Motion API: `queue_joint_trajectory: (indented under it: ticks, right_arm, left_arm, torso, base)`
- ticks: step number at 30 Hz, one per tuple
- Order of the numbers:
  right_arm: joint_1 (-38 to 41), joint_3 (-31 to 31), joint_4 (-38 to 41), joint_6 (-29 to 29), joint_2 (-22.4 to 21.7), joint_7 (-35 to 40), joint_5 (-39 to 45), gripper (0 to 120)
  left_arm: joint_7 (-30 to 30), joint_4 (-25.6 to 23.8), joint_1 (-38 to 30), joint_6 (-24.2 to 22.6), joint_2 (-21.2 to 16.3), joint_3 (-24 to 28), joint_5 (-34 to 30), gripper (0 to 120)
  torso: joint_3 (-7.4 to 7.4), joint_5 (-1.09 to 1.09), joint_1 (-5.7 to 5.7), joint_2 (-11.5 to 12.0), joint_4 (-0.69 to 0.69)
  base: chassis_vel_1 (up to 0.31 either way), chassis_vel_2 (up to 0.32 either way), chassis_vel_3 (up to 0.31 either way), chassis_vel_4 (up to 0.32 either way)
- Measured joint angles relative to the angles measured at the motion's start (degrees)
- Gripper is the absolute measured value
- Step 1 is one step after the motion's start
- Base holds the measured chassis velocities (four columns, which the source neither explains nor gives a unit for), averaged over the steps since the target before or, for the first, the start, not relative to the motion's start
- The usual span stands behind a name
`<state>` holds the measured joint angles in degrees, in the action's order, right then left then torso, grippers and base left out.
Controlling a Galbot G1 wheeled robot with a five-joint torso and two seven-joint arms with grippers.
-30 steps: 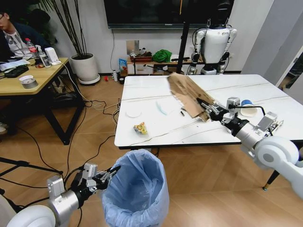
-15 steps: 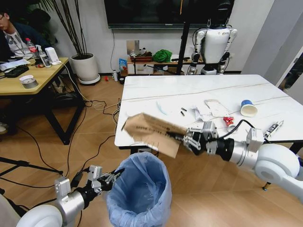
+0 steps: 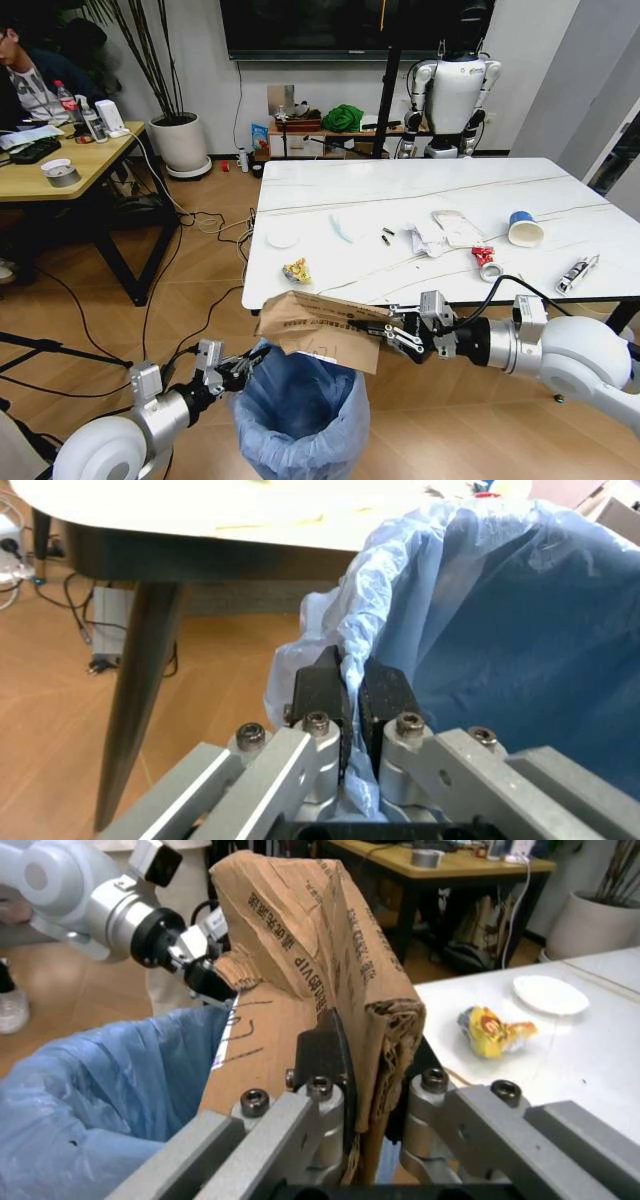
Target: Pick up the trash bin and place the trash from the table into it.
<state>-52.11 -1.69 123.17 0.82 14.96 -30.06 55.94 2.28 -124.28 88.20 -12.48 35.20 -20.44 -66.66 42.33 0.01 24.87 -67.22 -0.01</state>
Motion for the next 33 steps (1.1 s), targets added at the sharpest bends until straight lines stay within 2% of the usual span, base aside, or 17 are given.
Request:
queue_joint_trajectory:
  ticks: [2,6,14,18,24,28,33]
  right_arm:
    - [0.0,0.0,-0.2,0.0,0.0,0.0,0.0,4]
    - [-0.8,0.2,-0.7,-0.2,-0.5,0.0,-0.2,4]
    - [-1.0,0.2,0.2,0.0,-1.3,0.0,0.1,4]
    - [-0.1,0.2,1.3,0.1,-0.7,0.7,1.4,4]
    - [3.3,-2.8,1.8,0.1,2.4,2.5,2.0,4]
    - [12.9,-11.3,-0.4,0.0,7.7,3.7,2.3,4]
    - [17.2,-15.8,-1.4,-0.2,10.2,4.1,2.6,4]
  left_arm:
    - [0.0,0.3,-0.7,0.0,-0.1,0.6,-0.2,0]
    - [-0.1,2.2,-6.4,-0.2,-0.9,6.1,-2.0,0]
    - [-1.1,3.9,-12.8,-0.5,0.3,12.2,-3.4,0]
    - [-1.2,4.1,-12.8,-0.6,0.5,12.8,-3.3,0]
    - [-1.6,3.6,-12.9,-0.7,0.6,13.1,-3.4,0]
    - [-1.7,2.9,-11.3,-0.9,0.2,11.8,-3.5,0]
    - [-1.9,2.3,-10.1,-1.0,0.1,10.4,-3.6,0]
  torso:
    - [0.00,0.00,0.00,0.0,0.00]
    - [0.00,0.00,0.00,0.0,0.00]
    - [0.00,-0.01,0.00,0.0,-0.01]
    - [0.00,-0.02,0.00,0.0,0.00]
    - [0.00,-0.02,0.00,0.0,-0.01]
    - [0.00,-0.01,0.00,0.0,0.02]
    - [0.00,-0.02,0.00,0.0,0.03]
  base:
    - [0.000,0.000,0.000,0.000]
    - [0.000,0.000,0.000,0.000]
    - [0.000,0.000,0.000,0.000]
    - [0.000,0.000,0.000,0.000]
    - [0.000,0.000,0.000,0.000]
    - [0.000,0.000,0.000,0.000]
    - [0.000,0.000,0.000,0.000]
